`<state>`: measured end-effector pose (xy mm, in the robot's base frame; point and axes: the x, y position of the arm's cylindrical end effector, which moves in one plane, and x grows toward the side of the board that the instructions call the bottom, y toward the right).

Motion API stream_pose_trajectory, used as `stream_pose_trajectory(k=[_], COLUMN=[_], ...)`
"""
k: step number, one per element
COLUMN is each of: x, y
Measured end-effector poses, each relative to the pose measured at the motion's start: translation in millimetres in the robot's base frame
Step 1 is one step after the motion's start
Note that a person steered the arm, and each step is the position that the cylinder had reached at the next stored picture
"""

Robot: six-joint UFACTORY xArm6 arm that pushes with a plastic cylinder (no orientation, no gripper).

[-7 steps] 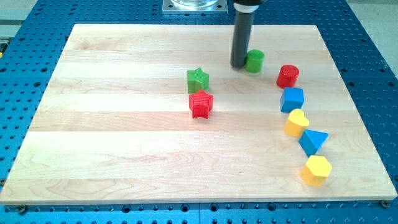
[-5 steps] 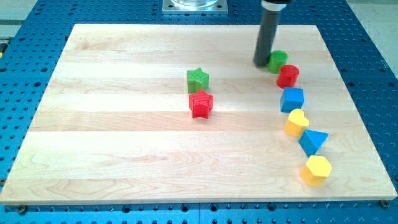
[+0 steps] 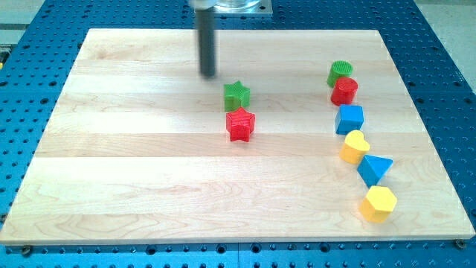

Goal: Put the green star on top of the green circle

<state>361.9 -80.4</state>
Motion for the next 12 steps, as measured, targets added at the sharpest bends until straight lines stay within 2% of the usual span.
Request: stream_pose_trajectory(k=[1, 2, 3, 4, 5, 6, 12], x=[65.2, 51.8, -11.7, -44.4, -64.1, -76.5, -70.3], y=[31.5, 78.0, 111.7, 112.3, 81.3, 143.0, 252.4])
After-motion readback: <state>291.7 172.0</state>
